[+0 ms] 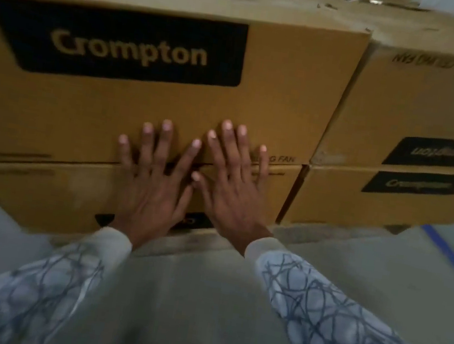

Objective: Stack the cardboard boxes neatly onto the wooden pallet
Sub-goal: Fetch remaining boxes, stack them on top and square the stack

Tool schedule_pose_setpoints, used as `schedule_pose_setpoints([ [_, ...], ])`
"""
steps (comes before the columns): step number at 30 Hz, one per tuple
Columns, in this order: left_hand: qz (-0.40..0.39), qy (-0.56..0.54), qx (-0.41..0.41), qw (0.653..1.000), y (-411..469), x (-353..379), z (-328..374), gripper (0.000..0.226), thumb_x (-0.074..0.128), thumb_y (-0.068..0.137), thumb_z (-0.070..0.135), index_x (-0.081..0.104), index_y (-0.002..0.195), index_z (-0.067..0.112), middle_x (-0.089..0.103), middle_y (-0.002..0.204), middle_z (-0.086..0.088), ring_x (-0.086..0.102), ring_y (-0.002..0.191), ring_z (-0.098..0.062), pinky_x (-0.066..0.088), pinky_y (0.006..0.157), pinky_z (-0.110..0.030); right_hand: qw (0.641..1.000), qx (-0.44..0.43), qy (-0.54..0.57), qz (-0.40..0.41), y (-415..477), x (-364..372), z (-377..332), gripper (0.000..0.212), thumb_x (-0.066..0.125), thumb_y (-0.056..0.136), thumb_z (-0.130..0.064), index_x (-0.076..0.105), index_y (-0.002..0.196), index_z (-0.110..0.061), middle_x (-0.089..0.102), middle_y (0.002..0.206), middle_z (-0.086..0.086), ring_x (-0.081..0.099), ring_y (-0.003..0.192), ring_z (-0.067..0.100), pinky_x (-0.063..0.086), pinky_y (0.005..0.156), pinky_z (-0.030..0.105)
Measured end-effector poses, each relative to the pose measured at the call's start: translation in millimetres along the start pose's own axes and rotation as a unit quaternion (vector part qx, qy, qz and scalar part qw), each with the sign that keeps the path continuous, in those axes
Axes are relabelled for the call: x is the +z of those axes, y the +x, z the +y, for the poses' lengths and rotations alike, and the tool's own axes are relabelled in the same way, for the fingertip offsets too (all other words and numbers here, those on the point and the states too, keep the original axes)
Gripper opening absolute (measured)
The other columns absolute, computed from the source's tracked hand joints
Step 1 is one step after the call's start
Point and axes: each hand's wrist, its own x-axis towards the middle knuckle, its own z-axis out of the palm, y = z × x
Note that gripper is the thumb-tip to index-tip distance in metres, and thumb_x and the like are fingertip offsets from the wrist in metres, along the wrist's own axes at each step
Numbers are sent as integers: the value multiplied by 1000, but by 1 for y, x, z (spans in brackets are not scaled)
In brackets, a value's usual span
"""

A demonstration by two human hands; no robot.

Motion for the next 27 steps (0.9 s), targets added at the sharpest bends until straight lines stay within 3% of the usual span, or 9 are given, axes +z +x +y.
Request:
schedule_pose_setpoints([
  [3,0,15,70,997,4,5,-6,79,41,102,43,5,165,13,-9,171,-18,-11,158,-36,-2,123,-67,999,-11,-47,-20,-4,10,-7,77,32,109,-51,-5,164,-13,-21,171,6,-14,159,24,0,127,56],
  [7,6,-8,96,995,10,-21,-9,75,40,104,43,10,165,13,-2,172,-18,1,159,-37,1,124,-66,997,2,-65,-46,-2,-21,-13,75,31,109,-53,0,166,-16,-11,174,4,-10,160,22,2,127,57],
  [10,13,-32,-21,999,-4,-26,-12,74,39,104,52,16,165,17,-4,171,-19,1,158,-38,-1,122,-68,986,155,41,-49,-10,-36,-12,76,26,107,-60,-3,166,-22,-15,173,0,-11,160,21,-7,125,54],
  [13,63,-63,-190,978,-21,-24,-24,67,47,103,56,33,159,23,14,167,-17,16,154,-38,5,121,-67,917,368,154,-14,-10,-37,-6,83,34,103,-66,-2,165,-24,-6,173,4,0,159,28,6,123,58],
  [15,109,-113,-315,936,-24,-26,-33,59,55,99,59,43,145,24,32,155,-19,33,140,-41,20,115,-65,865,452,219,2,-6,-32,5,91,42,100,-68,1,164,-17,4,171,12,10,157,35,16,124,60],
  [19,159,-215,-502,822,-18,-39,-51,88,67,78,80,49,133,13,42,145,-19,39,133,-42,22,106,-44,839,462,286,39,-2,-21,18,103,60,95,-61,8,162,-3,15,163,25,24,150,45,27,123,54],
  [22,187,-252,-568,761,-24,-44,-72,113,72,60,89,48,137,10,39,147,-16,38,136,-38,27,109,-44,815,479,320,58,-3,-22,19,108,72,88,-59,13,162,-5,18,161,21,26,149,41,29,123,52],
  [24,188,-251,-580,752,-35,-40,-89,125,74,53,91,44,143,10,37,149,-16,36,137,-39,28,114,-47,806,479,342,65,-6,-23,23,110,79,84,-56,18,162,-7,19,160,19,28,148,38,30,123,50],
  [27,184,-227,-566,771,-52,-32,-114,138,73,50,94,35,151,8,31,156,-17,31,142,-39,29,116,-51,799,472,365,78,-9,-23,36,107,87,77,-52,30,158,-11,24,155,15,36,142,33,35,121,48],
])
